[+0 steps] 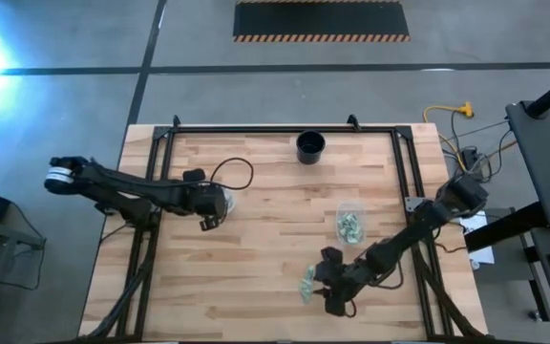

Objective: Pick and place items into bin
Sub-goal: Put the white sweetener packet into the left transparent bin, then put the white sweetener packet into the right transparent bin

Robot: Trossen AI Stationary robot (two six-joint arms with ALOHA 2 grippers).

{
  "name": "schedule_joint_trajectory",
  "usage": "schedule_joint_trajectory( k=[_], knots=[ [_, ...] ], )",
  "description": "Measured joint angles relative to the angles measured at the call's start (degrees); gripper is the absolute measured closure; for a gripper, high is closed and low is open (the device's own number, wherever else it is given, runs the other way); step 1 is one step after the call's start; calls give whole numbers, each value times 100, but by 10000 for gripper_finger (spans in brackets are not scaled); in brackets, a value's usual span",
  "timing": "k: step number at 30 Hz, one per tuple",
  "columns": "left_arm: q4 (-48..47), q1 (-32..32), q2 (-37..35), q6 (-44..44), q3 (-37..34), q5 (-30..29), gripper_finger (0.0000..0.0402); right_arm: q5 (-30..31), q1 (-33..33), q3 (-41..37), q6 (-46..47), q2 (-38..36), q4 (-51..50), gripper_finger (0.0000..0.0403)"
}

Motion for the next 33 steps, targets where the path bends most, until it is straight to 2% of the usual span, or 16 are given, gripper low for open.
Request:
schedule_joint_trajectory(
  k=[6, 12, 26, 33],
  knots=[
    [107, 0, -111, 0, 56, -274, 283, -5, -6, 288, -58, 349, -85, 223],
    [75, 0, -238, -142, 180, -115, 252, -68, -33, 413, 43, 620, -44, 230],
    [94, -13, -1015, -299, 862, -118, 248, -46, -31, 407, 362, 792, -64, 264],
    [145, -13, -1243, -297, 968, -132, 248, -34, -83, 406, 376, 809, -37, 264]
  ],
)
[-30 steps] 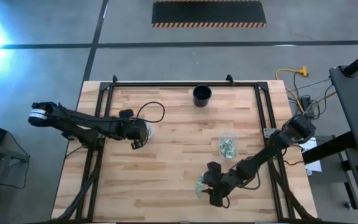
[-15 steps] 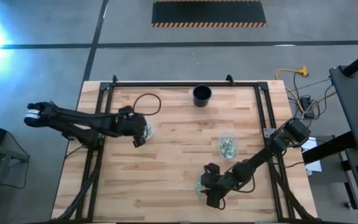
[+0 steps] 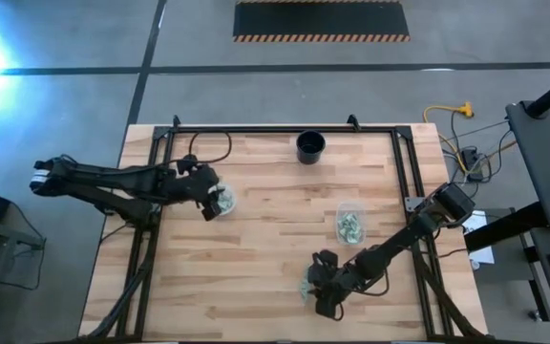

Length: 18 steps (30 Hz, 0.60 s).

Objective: Pick and place items into bin
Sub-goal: Put the white sweetener packet into the right transparent bin

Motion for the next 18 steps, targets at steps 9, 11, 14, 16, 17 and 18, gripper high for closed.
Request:
schedule_joint_trajectory(
  k=[9, 11, 14, 16, 17, 18],
  knots=[
    [49, 0, -26, 0, -37, 0, 248, -11, -6, 0, -12, 0, 17, 290],
    [58, 0, -15, 0, -37, -1, 248, -58, -9, 0, -4, 0, 29, 297],
    [59, 0, -1, 7, -39, 0, 248, -119, -9, 0, -17, 0, 76, 305],
    [93, 0, -5, 7, -41, 0, 248, -125, -6, 0, -24, 0, 79, 309],
    [102, 0, -4, 7, -46, 0, 248, -130, -6, 0, -24, 0, 79, 311],
    [100, 0, -1, 7, -60, 2, 248, -132, -6, 0, -24, 0, 79, 313]
  ],
)
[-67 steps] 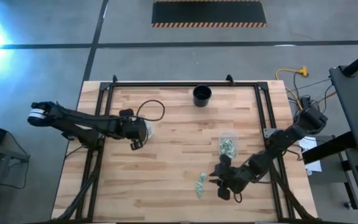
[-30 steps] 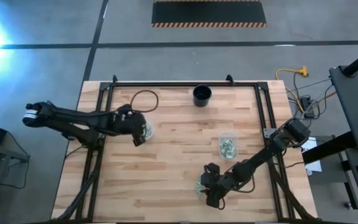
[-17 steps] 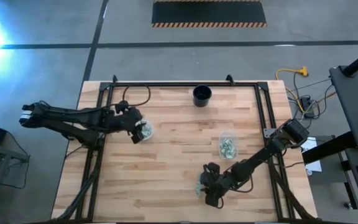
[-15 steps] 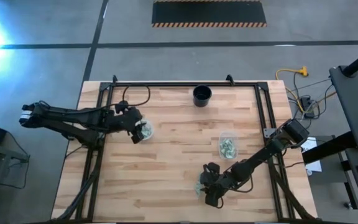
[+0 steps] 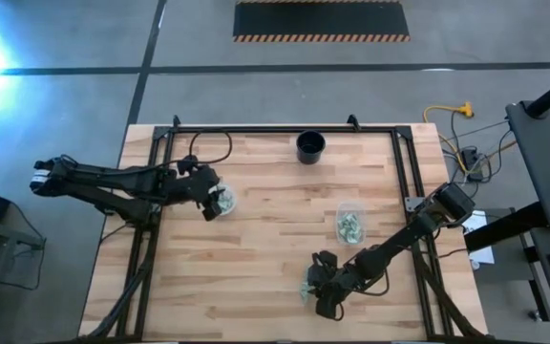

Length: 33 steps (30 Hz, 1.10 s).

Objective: Pick and place items into bin
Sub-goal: Put the white sweetener packet into the right transparent bin

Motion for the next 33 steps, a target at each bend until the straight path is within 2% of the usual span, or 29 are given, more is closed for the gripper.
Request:
schedule_joint_trajectory(
  k=[4, 9, 11, 20, 27, 33],
  knots=[
    [1, 0, 0, 0, -21, -2, 248, 2, -1, 0, -38, 0, -53, 332],
    [11, 0, 0, 0, -21, -2, 248, 7, 0, 0, -68, 0, -92, 384],
    [34, 0, 0, 0, -21, -2, 248, 13, -1, 0, -85, 0, -90, 391],
    [24, 0, 0, 6, -25, -2, 248, 16, 0, 2, -90, -110, -153, 395],
    [60, 2, 2, 30, -49, 0, 248, 192, -2, 90, -131, -539, -870, 395],
    [182, 1, 52, 51, -54, -11, 248, 132, -4, 33, -273, -666, -736, 394]
  ],
)
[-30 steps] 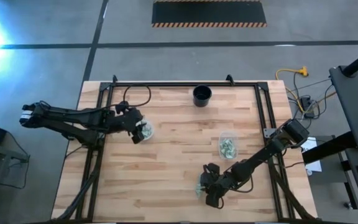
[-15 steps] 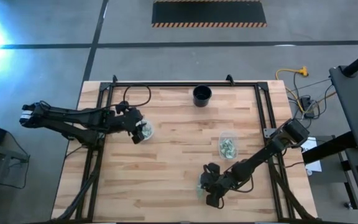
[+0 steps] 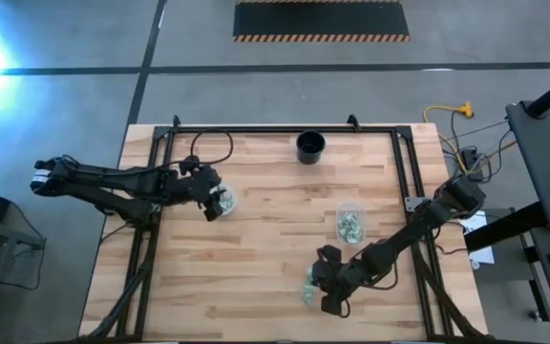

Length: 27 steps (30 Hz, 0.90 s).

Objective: Pick and place items into bin
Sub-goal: Put the white sweetener packet into the right transparent bin

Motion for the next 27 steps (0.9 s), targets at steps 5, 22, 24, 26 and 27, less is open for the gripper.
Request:
schedule_joint_trajectory(
  k=[5, 22, 24, 26, 27],
  knots=[
    [33, -1, 67, -3, -4, -9, 248, -535, -29, -2, -420, 304, 594, 367],
    [100, -1, 127, -5, -7, -8, 248, -263, -365, 10, -291, 557, 325, 233],
    [106, 1, 135, -5, -7, -9, 248, -240, -361, 28, -293, 557, 296, 225],
    [103, -1, 144, -5, -22, -8, 248, -153, -366, 31, -304, 557, 191, 216],
    [107, -1, 147, -5, -33, -8, 248, -129, -369, 31, -305, 557, 132, 212]
  ],
)
